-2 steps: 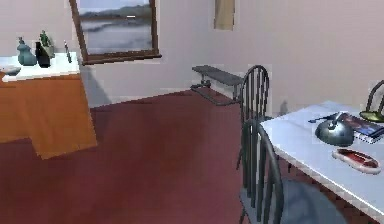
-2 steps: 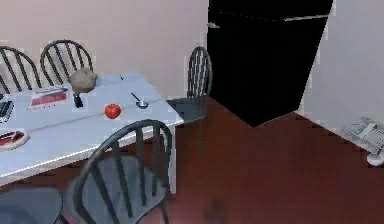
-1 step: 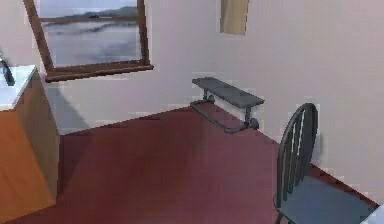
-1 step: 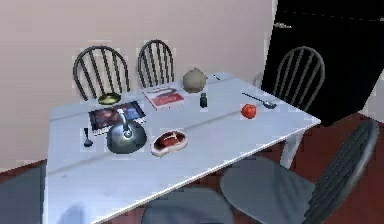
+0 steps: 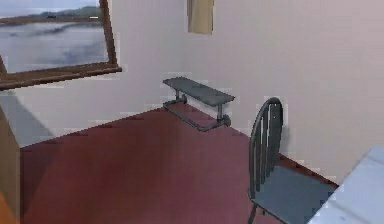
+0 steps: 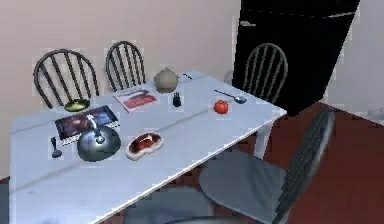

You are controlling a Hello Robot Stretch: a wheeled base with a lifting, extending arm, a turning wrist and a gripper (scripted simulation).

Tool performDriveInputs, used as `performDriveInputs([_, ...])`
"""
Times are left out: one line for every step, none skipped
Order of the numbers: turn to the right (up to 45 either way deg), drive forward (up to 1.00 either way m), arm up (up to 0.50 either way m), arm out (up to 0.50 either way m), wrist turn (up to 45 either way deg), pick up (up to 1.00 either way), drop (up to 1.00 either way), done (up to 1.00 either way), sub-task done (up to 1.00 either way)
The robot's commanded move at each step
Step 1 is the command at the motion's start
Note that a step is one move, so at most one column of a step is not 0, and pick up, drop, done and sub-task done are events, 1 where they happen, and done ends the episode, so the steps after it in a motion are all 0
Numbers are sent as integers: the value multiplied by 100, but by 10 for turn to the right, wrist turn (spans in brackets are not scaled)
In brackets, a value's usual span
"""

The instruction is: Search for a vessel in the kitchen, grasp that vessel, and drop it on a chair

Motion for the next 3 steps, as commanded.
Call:
performDriveInputs([0,80,0,0,0,0,0,0,0])
performDriveInputs([150,0,0,0,0,0,0,0,0])
performDriveInputs([0,30,0,0,0,0,0,0,0])
